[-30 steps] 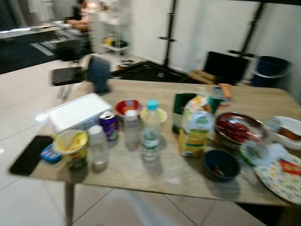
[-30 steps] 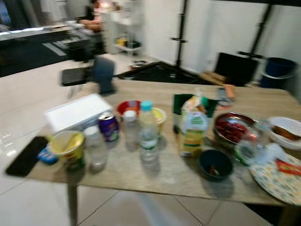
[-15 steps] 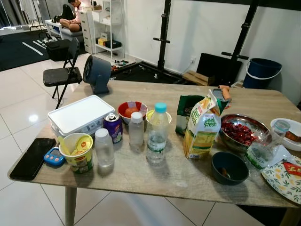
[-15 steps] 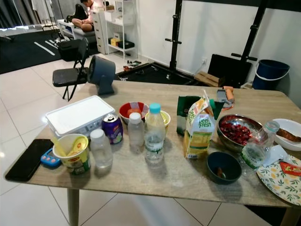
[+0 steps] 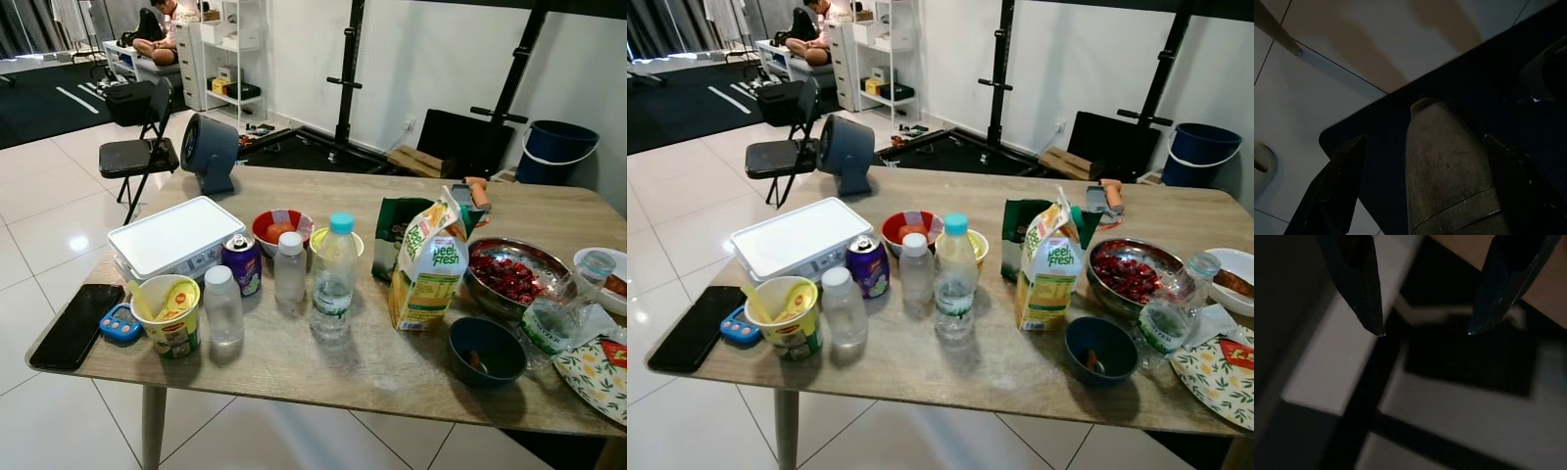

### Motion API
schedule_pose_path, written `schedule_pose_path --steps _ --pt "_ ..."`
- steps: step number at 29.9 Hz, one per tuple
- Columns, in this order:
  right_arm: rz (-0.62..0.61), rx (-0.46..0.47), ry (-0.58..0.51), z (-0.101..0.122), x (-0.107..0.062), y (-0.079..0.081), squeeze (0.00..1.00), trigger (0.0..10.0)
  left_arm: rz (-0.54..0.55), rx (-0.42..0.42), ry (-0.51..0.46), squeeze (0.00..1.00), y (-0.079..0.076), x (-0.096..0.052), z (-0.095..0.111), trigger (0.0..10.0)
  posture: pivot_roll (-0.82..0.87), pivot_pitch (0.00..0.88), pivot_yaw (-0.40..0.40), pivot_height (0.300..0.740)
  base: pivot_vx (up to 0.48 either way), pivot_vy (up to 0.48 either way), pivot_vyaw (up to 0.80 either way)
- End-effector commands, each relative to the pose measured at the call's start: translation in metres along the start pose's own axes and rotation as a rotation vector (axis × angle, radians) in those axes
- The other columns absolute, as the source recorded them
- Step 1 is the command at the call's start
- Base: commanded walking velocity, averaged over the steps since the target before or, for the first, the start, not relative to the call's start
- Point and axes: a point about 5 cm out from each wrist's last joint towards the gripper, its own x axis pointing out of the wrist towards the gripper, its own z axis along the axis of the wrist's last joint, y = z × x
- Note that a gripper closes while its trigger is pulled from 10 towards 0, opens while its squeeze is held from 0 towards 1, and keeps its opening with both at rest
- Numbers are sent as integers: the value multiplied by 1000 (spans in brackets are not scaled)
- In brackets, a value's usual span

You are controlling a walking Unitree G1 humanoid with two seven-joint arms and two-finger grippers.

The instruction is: Restocking fridge

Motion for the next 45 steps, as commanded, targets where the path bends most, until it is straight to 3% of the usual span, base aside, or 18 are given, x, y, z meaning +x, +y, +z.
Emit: schedule_pose_path --steps 1,3,4,6,7,8,9,11,12,18,21,22,23,33,39,42,43,45 --pt "54 145 -75 26 7 4 0 10000 3 -11 44 0 0 -2 -13 10000 -49 0 -15 740 0 0 0" --pt "54 145 -75 26 7 4 0 10000 3 -11 44 0 0 -2 -13 10000 -49 0 -15 740 0 0 0" --pt "137 314 -123 50 11 13 0 10000 6 -12 49 0 2 -3 -15 10000 -49 0 -15 740 0 0 0" --pt "137 314 -123 50 11 13 0 10000 6 -12 49 0 2 -3 -15 10000 -49 0 -15 740 0 0 0" --pt "269 480 -193 80 12 25 0 10000 9 -13 53 0 4 -4 -17 10000 -49 0 -15 740 0 0 0" --pt "269 480 -193 80 12 25 0 10000 9 -13 53 0 4 -4 -17 10000 -49 0 -15 740 0 0 0" --pt "420 607 -255 106 9 38 0 10000 12 -14 56 0 6 -5 -19 10000 -49 0 -15 740 0 0 0" --pt "420 607 -255 106 9 38 0 10000 12 -14 56 0 6 -5 -19 10000 -49 0 -15 740 0 0 0" --pt "692 734 -362 143 -6 58 0 10000 14 -16 59 0 8 -6 -20 10000 -44 0 -14 740 0 0 0" --pt "1028 749 -470 164 -39 76 0 10000 16 -15 61 0 10 -6 -20 10000 -44 0 -14 740 0 0 0" --pt "1322 656 -532 167 -76 91 20 10000 19 -14 60 0 11 -7 -20 10000 -49 0 -14 740 0 0 0" --pt "1465 609 -540 165 -93 97 839 10000 20 -14 59 0 12 -7 -19 10000 -49 0 -14 740 0 0 0" --pt "1558 578 -541 164 -104 100 1000 10000 20 -15 57 0 12 -7 -19 10000 -48 0 -13 740 0 0 0" --pt "1816 490 -536 172 -144 104 1000 10000 18 -13 57 0 13 -6 -17 10000 -54 0 -11 740 0 0 0" --pt "1843 397 -451 165 -151 110 1000 10000 19 -13 55 0 13 -6 -15 10000 -54 0 -11 740 0 0 0" --pt "1790 345 -342 158 -148 120 914 10000 18 -13 55 0 12 -6 -14 10000 -53 0 -11 740 0 0 0" --pt "1745 336 -274 156 -143 125 0 10000 17 -13 55 0 12 -5 -14 10000 -52 0 -11 740 0 0 0" --pt "1745 336 -274 156 -143 125 0 10000 17 -13 55 0 12 -5 -14 10000 -52 0 -11 740 0 0 0"
